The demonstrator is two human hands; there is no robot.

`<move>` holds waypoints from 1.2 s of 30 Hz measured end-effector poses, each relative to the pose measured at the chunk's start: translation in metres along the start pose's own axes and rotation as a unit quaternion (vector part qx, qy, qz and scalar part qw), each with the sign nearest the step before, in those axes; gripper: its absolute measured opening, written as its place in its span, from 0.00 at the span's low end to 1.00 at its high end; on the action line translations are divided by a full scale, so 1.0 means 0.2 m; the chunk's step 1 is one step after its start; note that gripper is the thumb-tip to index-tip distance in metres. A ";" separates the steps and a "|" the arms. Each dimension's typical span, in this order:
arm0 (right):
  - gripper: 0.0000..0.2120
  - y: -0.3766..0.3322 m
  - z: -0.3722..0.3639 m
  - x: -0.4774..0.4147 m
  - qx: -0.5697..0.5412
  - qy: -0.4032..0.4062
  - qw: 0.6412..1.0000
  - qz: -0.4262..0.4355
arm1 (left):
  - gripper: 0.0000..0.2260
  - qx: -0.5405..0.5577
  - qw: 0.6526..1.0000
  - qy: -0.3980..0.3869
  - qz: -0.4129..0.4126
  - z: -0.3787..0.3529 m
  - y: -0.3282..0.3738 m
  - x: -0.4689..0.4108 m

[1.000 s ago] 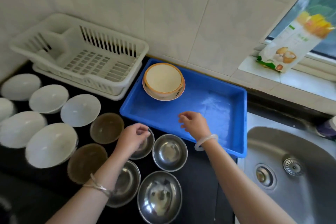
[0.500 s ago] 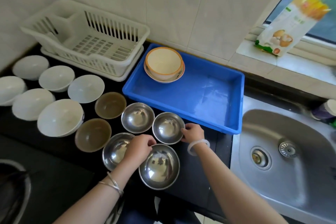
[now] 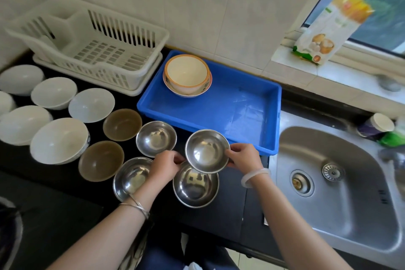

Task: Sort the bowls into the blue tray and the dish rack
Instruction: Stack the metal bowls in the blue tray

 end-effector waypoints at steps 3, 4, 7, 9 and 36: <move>0.09 0.01 0.05 0.05 0.037 0.026 0.999 0.006 | 0.08 0.047 0.999 0.014 -0.002 0.00 0.02 -0.03; 0.08 0.02 0.06 0.07 0.051 0.033 0.998 0.007 | 0.07 0.063 0.998 0.017 0.001 0.00 0.02 -0.04; 0.06 0.06 0.07 0.10 0.085 0.043 0.995 0.011 | 0.05 0.104 0.994 0.024 0.010 -0.01 0.00 -0.06; 0.06 0.09 0.05 0.11 0.097 0.043 0.994 0.012 | 0.06 0.129 0.991 0.026 0.015 -0.02 -0.02 -0.06; 0.11 0.40 -0.17 -0.01 -0.099 -0.014 0.992 -0.072 | 0.17 0.354 0.931 -0.052 0.076 -0.19 -0.17 0.01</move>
Point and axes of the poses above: each hand's wrist, its own x-axis away from the middle knuckle, its own z-axis out of the back of the hand, y = z × x, the point moved 8 cm from there along -x, towards the middle knuckle, and after that the axes turned 11 degrees about -y, right-handed, at the moved point
